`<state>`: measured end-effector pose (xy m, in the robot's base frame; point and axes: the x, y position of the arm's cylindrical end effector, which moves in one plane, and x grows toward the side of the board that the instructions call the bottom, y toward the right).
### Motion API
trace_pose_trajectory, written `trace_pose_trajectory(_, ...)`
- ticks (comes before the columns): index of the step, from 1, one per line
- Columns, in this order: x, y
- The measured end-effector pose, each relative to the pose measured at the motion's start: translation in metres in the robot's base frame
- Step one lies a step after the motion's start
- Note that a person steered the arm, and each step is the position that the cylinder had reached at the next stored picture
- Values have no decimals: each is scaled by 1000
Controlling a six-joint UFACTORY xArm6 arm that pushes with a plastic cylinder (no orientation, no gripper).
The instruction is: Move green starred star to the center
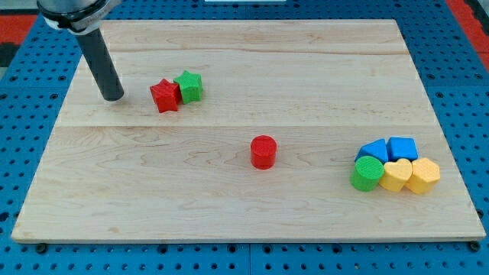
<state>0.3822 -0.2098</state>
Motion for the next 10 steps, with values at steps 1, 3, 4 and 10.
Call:
trace_pose_trajectory(1, 1, 0)
trace_pose_trajectory(3, 9, 39)
trace_pose_trajectory(4, 12, 68)
trace_pose_trajectory(10, 10, 142)
